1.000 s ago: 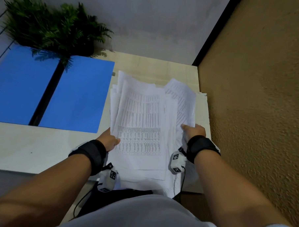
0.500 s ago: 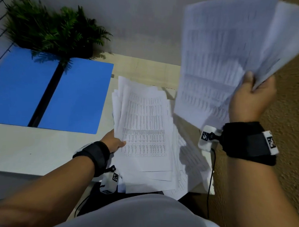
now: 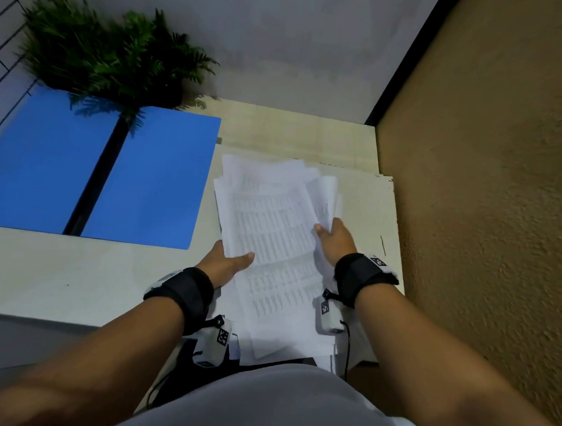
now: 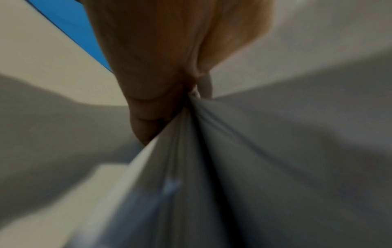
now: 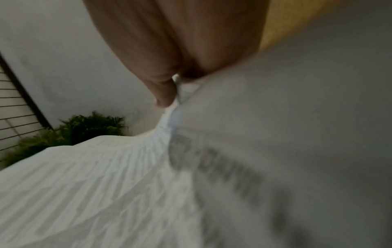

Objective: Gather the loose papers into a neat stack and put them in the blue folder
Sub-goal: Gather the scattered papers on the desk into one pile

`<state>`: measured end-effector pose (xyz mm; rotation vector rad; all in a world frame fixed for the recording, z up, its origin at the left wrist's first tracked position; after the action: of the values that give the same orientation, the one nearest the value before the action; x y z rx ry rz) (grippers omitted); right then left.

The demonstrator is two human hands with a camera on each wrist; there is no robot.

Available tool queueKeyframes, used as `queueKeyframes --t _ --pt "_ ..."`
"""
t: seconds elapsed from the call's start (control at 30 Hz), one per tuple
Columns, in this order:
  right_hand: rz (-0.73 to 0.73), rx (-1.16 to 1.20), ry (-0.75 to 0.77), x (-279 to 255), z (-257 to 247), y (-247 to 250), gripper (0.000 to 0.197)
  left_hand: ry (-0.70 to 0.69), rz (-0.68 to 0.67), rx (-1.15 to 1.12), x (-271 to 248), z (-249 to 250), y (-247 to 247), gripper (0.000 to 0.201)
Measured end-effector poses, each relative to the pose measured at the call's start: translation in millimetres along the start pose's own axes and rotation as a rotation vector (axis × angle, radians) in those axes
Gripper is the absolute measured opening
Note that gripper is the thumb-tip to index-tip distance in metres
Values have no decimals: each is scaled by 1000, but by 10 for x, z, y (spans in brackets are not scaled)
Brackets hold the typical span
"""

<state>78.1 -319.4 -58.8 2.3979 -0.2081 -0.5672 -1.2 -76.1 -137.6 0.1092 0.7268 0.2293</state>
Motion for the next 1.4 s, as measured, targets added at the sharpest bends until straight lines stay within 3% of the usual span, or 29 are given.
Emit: queueKeyframes --t 0.07,0.13,0.27,0.3,0.37,0.43,0.5,0.57,0.63,0.7,0.8,0.87,0.93,1.03,1.1,1.17,1.23,1.3,1.33,1.4 --pt "-148 20 -66 -41 92 -113 60 -64 2 23 -39 51 -45 80" --pt "-157 21 -52 -20 148 -107 67 -102 17 61 -53 71 -74 65" --pt "268 -233 40 213 332 369 40 -87 161 54 -14 10 -14 63" --pt "315 -353 6 239 454 483 43 -77 185 47 -8 -14 8 62" --pt "245 -510 -74 195 699 586 61 -70 201 52 -29 -24 33 61" --pt "142 -471 -129 109 894 559 66 -72 194 27 -40 -19 44 61" --pt "91 -382 -120 6 989 508 49 -75 189 22 -53 -5 46 59" --pt "148 -253 -132 -75 987 575 34 -72 191 29 -68 14 52 58" --pt "267 -135 -162 -133 917 772 37 -73 201 46 -75 14 73 57" --pt "403 -163 -104 -132 751 1071 29 -77 205 50 -75 12 78 58" --pt "658 -237 132 -160 264 1588 13 -92 215 42 -68 15 56 60" --pt "816 -176 292 -258 -90 1892 13 -88 218 -5 -78 16 26 60" --pt "876 -44 396 -388 -378 2080 14 -56 216 -40 -90 31 0 61" --pt "830 105 386 -452 -524 2018 15 -55 212 32 -86 61 -24 61" --pt "696 181 251 -393 -394 1704 8 -70 169 20 -82 71 -63 81" --pt "531 189 118 -351 -178 1245 13 -49 156 38 -68 74 -106 101" --pt "406 56 49 -313 52 797 30 39 164 54 -59 71 -130 120" --pt "313 -114 -10 -295 263 456 41 128 71 -71 -70 91 -219 145" --pt "267 -188 -34 -290 375 313 43 141 29 -132 -98 124 -260 149" --pt "184 -353 -15 -309 546 101 47 97 14 -172 -131 155 -314 135"
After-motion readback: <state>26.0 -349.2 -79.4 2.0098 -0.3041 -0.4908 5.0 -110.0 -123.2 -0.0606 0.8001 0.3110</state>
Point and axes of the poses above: each hand's wrist, its own x-axis towards the middle knuckle, its own y-axis out of the back of the hand, z = x × y, the point moved 6 cm from there along x, towards the middle knuckle, and after that the axes turned 15 degrees about z, right-handed, at the moved point
